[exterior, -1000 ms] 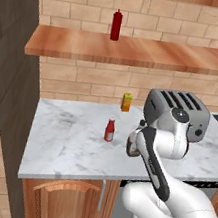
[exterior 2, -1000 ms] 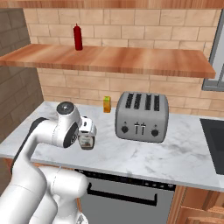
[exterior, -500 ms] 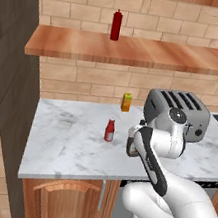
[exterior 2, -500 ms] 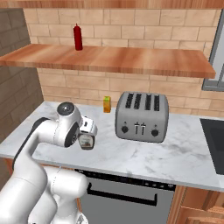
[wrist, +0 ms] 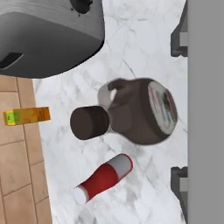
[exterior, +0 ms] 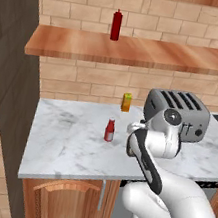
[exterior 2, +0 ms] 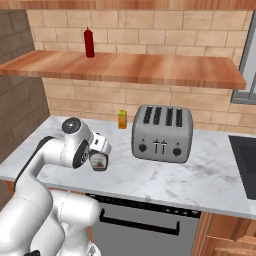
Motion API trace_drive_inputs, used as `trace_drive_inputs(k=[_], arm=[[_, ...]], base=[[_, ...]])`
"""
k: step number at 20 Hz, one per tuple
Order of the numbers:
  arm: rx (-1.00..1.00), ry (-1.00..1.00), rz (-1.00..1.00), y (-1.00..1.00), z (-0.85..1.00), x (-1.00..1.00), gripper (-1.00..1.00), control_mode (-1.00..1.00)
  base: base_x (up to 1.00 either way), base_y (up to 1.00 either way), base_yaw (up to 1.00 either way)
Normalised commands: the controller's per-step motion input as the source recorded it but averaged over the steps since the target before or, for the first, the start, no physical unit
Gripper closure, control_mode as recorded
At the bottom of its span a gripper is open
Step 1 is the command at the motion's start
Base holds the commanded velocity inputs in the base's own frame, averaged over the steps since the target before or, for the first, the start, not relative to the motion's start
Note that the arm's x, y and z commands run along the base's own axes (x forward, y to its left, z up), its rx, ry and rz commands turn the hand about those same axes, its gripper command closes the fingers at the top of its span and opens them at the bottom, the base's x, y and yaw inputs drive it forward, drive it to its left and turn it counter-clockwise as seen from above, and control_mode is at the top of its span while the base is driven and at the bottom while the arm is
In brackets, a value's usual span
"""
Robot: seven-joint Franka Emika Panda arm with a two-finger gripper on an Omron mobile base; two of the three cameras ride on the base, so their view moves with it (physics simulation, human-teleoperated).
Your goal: Pick the syrup bottle and ketchup from the counter and place them in the cabinet.
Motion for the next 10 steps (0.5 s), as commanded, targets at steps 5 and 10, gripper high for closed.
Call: trace_drive_inputs(k=[5,10], arm=[[0.00,-0.03,-0.07,0.00,0.00,0.10,-1.00,-1.00],[-0.02,0.00,-0.01,0.01,0.00,0.08,-1.00,-1.00]], base=[[0.00,0.00,0.00],[0.00,0.00,0.00]])
